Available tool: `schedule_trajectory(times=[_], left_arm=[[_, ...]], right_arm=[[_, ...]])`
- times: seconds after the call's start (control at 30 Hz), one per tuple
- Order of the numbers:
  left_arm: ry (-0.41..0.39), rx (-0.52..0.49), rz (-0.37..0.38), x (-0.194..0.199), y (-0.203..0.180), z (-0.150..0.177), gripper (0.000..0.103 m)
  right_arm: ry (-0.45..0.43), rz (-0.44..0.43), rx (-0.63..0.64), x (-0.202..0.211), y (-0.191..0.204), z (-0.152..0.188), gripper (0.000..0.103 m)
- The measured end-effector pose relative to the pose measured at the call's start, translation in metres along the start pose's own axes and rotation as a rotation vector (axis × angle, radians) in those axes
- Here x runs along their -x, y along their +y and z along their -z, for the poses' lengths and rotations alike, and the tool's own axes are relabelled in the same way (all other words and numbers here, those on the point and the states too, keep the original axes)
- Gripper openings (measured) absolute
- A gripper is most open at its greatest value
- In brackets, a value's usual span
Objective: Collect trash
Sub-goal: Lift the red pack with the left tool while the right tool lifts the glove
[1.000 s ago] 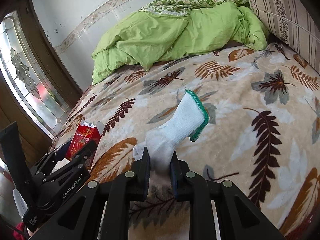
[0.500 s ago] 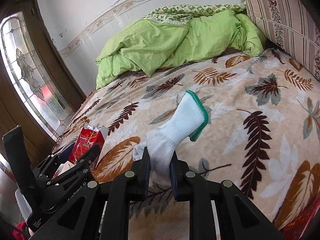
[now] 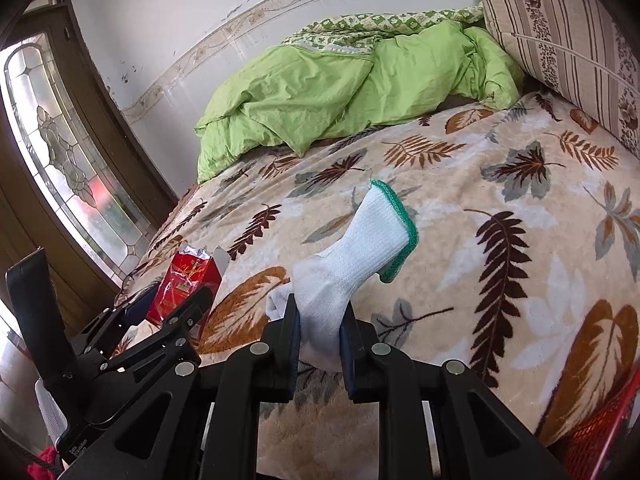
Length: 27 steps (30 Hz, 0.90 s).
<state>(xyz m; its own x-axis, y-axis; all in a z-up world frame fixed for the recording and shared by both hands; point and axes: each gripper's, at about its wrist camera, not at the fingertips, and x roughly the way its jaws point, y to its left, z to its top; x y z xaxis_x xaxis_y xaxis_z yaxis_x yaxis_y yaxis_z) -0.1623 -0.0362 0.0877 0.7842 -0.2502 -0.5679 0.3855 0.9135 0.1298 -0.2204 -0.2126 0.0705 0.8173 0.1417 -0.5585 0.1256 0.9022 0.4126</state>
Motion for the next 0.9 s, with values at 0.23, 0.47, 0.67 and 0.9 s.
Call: schedule_trajectory(times=[0.23,0.47,0.67,0.9], left_arm=[[-0.003,-0.039,0.058,0.012,-0.025,-0.003,0.055],[-0.014,-0.082,0.144,0.028,-0.061,-0.011,0.055],[-0.025,-0.116,0.204,0.043,-0.088,-0.015,0.056],[-0.042,-0.161,0.245,0.055,-0.114,-0.018,0.056]], right_arm=[[-0.017,0.004,-0.046,0.033,-0.016,0.007,0.018],[-0.077,0.012,-0.099,0.079,-0.037,0.004,0.018],[-0.121,0.045,-0.143,0.119,-0.06,0.012,0.018],[-0.148,0.087,-0.207,0.148,-0.088,0.023,0.018]])
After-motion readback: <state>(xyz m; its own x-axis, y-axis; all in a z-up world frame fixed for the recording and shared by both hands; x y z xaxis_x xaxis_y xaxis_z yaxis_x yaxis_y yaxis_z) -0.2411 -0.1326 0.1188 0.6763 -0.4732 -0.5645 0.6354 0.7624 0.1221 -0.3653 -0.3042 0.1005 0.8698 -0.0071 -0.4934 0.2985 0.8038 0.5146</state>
